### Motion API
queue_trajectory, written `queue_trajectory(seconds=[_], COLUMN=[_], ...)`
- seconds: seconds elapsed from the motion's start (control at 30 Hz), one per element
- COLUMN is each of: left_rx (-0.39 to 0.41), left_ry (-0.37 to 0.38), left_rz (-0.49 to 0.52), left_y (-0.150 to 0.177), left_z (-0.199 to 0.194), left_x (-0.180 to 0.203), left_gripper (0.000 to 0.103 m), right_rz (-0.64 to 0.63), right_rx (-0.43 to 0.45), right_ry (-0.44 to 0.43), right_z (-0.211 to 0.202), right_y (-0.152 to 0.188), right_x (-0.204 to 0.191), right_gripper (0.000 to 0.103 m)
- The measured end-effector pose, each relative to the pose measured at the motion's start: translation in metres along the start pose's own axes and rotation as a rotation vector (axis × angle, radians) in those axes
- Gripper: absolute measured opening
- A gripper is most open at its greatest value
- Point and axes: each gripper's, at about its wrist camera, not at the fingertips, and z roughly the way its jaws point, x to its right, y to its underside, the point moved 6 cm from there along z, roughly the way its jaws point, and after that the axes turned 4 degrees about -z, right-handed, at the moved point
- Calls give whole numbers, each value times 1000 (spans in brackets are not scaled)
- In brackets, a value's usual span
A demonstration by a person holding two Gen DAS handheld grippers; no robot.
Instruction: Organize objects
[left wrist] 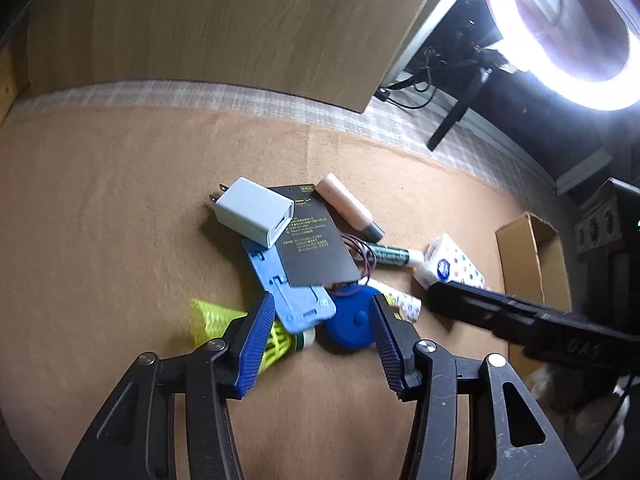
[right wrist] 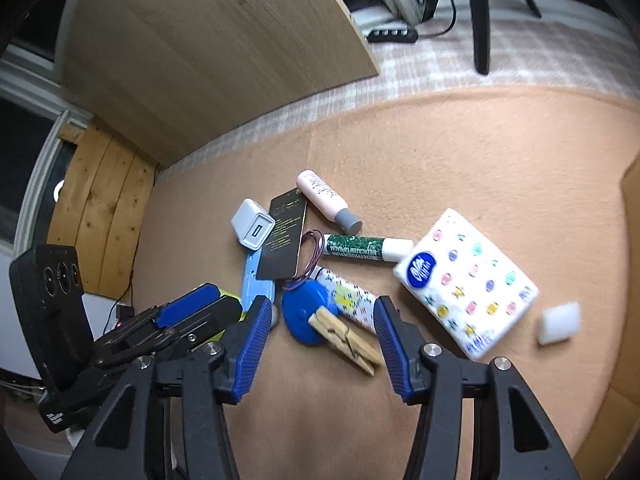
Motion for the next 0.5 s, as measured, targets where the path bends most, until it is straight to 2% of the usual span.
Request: queue_trajectory(seconds=[0.2, 0.27, 0.43, 0.5], left_rx=[-38, -33, -17, -10], left_ry=[-17, -35, -72, -99], left_rz=[-31, -28, -28, 1], left_y=[-11, -14, -23, -25], left_z=[27, 33, 40, 43], left_x=[-6, -7, -11, -10], left_gripper=[52, 48, 48, 48], right_rz=[-9, -12, -1, -23], right_rx=[-36, -34, -33, -39], right_ry=[16, 24, 23, 36], right_z=[26, 32, 36, 37], right_y=[-7, -10, -12, -10], right_x=[0, 2, 6, 5], right_gripper=[49, 49, 47, 47])
